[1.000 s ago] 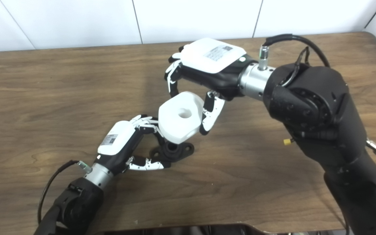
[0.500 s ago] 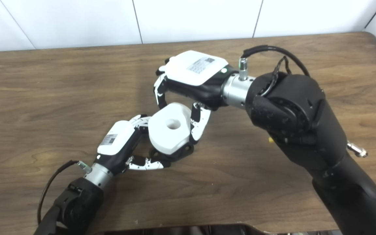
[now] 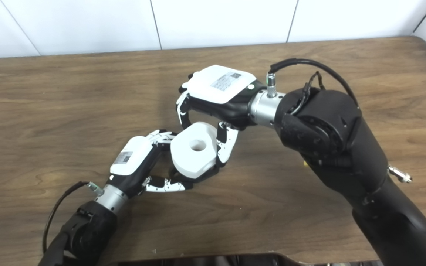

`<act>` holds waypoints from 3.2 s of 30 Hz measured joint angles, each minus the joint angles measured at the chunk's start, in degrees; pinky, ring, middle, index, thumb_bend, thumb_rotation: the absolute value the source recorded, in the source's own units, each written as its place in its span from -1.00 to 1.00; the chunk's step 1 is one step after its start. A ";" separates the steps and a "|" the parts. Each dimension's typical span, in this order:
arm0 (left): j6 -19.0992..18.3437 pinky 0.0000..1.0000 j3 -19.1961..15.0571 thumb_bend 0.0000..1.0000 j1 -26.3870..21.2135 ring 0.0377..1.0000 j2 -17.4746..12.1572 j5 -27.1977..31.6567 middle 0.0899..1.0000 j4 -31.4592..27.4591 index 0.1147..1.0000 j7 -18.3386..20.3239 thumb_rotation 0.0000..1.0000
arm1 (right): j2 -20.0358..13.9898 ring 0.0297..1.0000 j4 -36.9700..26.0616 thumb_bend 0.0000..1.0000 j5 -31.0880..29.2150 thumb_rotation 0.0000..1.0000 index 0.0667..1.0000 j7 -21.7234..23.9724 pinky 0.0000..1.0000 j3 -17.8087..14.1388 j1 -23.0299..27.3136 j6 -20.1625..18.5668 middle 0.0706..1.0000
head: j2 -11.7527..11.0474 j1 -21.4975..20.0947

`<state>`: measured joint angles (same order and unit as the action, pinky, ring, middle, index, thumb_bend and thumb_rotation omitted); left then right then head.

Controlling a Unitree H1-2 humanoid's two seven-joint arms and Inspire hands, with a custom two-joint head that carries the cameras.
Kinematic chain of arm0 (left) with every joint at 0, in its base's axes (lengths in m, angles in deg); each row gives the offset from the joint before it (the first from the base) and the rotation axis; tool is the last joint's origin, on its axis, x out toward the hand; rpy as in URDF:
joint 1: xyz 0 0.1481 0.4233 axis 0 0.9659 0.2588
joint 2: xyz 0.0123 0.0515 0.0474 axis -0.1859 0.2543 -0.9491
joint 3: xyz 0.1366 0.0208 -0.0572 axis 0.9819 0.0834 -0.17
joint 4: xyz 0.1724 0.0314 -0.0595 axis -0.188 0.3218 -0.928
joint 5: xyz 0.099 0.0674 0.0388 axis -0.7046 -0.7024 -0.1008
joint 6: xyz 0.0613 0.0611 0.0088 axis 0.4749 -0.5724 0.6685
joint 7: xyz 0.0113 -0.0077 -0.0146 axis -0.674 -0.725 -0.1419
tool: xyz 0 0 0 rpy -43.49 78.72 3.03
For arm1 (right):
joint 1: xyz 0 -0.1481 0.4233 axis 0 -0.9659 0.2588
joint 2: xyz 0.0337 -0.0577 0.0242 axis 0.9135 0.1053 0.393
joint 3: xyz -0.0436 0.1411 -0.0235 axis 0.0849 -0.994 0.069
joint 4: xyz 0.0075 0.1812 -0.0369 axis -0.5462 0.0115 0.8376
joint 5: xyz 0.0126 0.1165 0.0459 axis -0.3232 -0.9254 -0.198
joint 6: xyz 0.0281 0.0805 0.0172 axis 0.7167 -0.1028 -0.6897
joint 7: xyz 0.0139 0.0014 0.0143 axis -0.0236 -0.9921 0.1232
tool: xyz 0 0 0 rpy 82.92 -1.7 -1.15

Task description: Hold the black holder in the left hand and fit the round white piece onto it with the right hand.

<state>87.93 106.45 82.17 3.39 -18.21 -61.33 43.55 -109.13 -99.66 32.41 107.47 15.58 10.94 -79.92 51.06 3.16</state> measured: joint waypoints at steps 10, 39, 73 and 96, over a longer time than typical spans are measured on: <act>-0.01 0.85 0.03 0.05 0.02 0.67 0.02 -0.19 0.51 0.00 -0.16 0.04 -0.89 | 0.61 0.89 0.59 0.05 2.68 -0.72 -0.11 -0.21 1.00 0.30 -1.78 3.41 0.61 | 0.00 0.35; -0.01 0.84 0.02 0.05 -0.02 0.67 0.11 -0.45 0.51 0.03 -0.16 0.02 -0.89 | 4.49 0.88 0.57 0.05 4.08 -0.73 -0.11 0.14 1.00 0.20 -4.76 4.91 0.62 | -0.26 -0.53; -0.01 0.86 -0.04 0.05 -0.05 0.68 -0.01 -0.51 0.51 0.03 -0.16 0.23 -0.89 | 4.93 0.94 2.71 0.05 7.99 -0.73 -0.10 -0.50 1.00 -0.90 -5.21 9.33 0.67 | -0.35 -2.63; 0.00 0.86 0.05 0.05 -0.24 0.68 -0.07 -0.50 0.51 0.40 -0.16 -0.09 -0.89 | 4.87 0.95 2.86 0.05 5.05 -0.72 -0.10 -0.56 1.00 -4.12 -5.22 9.03 0.65 | -1.05 -2.55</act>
<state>87.93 106.50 81.93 3.33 -18.72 -60.93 43.46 -104.27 -96.80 37.45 106.92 11.46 5.72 -70.89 50.01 0.62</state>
